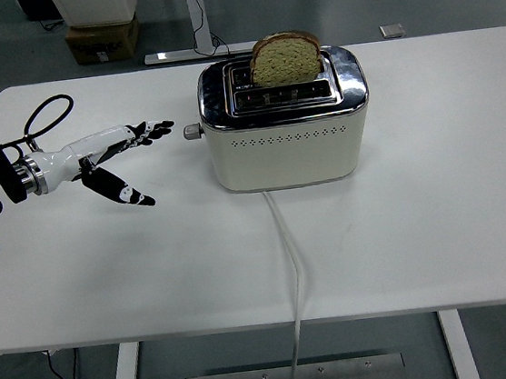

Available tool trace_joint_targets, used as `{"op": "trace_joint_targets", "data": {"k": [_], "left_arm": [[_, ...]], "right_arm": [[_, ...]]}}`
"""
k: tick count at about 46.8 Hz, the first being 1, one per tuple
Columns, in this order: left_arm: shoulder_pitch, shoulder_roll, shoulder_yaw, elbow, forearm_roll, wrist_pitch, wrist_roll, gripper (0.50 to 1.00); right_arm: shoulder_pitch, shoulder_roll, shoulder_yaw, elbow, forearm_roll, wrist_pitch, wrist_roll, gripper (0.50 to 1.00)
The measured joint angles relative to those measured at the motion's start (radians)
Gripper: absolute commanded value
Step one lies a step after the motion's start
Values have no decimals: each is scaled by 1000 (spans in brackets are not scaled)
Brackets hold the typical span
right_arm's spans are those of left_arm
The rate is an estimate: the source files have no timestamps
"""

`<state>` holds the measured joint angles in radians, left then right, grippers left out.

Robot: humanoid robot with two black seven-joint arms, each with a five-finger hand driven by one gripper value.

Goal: Press down toaster

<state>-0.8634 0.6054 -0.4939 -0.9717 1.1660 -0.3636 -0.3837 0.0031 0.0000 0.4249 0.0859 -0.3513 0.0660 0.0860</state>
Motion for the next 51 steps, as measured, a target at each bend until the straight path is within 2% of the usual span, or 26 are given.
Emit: {"op": "trace_joint_targets", "data": {"k": [9,51], "left_arm": [[-1,-24,0,1,0,2,0,1000],[10,-35,1,8,-5,5,0,1000]], "right_arm": [[0,0,0,0,0,0,0,1000],[0,0,0,0,0,0,0,1000]]}}
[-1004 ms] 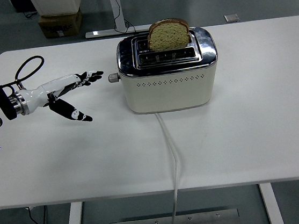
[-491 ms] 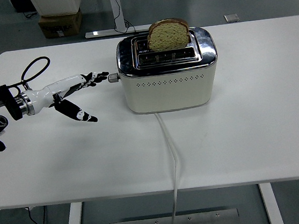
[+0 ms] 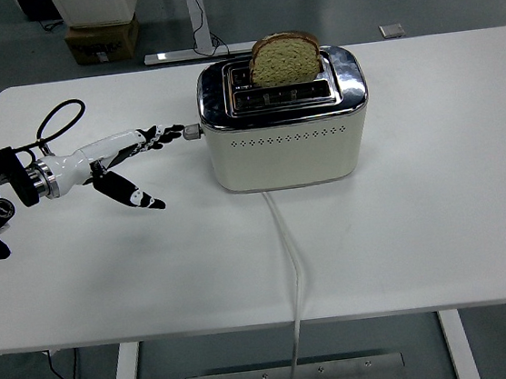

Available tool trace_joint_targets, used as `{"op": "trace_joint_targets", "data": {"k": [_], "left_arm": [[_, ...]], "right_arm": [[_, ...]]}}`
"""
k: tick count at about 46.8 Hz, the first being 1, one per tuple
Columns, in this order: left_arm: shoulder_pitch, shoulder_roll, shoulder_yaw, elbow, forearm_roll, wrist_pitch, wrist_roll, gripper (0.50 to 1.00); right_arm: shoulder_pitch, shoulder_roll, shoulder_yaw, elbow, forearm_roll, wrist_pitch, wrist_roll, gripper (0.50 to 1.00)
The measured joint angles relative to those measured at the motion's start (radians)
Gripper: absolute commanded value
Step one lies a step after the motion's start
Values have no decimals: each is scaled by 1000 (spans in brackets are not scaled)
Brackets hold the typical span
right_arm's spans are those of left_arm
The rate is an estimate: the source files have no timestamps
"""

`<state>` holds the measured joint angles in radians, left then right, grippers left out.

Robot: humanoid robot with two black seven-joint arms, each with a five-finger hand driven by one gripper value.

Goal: Press down toaster

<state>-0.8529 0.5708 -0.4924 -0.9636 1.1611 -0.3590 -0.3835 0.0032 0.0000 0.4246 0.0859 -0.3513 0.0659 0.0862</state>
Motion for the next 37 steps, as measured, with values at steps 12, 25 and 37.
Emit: {"op": "trace_joint_targets", "data": {"k": [12,25,37], "left_arm": [[1,-9,2,4,0,1,2,1000],[7,-15,2,8,-3,4,2,1000],[9,-36,2,36,-3,5,2,1000]], "right_arm": [[0,0,0,0,0,0,0,998],[0,0,0,0,0,0,0,998],[0,0,0,0,0,0,0,1000]]}}
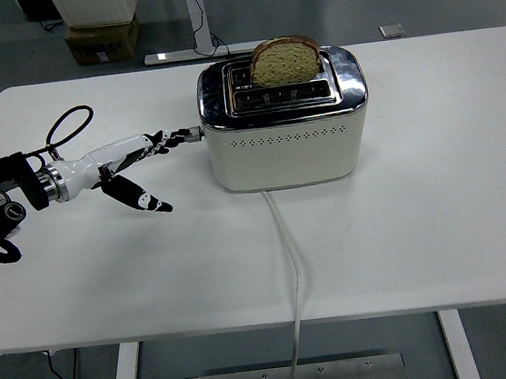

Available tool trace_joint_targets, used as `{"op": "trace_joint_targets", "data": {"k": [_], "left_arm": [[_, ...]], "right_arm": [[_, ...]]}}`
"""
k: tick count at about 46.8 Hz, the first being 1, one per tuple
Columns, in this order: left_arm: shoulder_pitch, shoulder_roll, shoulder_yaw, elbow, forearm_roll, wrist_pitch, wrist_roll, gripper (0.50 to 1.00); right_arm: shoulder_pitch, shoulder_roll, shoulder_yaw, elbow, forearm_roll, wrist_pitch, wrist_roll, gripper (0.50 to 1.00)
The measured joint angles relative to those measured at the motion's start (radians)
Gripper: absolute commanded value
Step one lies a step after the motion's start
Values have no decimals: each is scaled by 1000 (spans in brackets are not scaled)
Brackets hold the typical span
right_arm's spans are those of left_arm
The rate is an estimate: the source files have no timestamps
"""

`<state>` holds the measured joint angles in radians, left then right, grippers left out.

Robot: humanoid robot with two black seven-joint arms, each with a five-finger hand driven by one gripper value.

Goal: Press down toaster

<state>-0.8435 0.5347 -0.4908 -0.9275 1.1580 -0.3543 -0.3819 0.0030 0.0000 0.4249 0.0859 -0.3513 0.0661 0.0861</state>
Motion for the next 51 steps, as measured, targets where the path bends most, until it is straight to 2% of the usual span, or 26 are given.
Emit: {"op": "trace_joint_targets", "data": {"k": [51], "left_arm": [[23,-30,0,29,-1,-1,0,1000]], "right_arm": [[0,0,0,0,0,0,0,1000]]}}
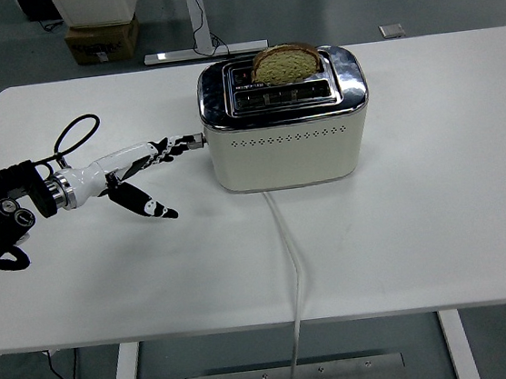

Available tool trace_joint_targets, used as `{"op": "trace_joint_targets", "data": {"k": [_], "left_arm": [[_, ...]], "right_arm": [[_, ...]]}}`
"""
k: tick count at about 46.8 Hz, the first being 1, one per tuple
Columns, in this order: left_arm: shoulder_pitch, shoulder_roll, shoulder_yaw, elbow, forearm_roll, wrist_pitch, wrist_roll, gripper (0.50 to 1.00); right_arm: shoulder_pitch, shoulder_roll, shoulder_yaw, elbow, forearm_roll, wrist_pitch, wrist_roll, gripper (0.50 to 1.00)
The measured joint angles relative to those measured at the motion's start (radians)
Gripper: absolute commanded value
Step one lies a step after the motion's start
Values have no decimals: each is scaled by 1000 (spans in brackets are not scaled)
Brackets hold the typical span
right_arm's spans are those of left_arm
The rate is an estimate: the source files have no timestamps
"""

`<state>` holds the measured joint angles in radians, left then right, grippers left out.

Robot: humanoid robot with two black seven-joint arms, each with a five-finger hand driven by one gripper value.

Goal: Press down toaster

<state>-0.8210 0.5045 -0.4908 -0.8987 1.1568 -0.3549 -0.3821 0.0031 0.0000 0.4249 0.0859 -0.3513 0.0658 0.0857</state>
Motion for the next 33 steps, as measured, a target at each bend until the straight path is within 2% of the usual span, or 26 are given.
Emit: {"op": "trace_joint_targets", "data": {"k": [33], "left_arm": [[19,-33,0,29,-1,1,1,1000]], "right_arm": [[1,0,0,0,0,0,0,1000]]}}
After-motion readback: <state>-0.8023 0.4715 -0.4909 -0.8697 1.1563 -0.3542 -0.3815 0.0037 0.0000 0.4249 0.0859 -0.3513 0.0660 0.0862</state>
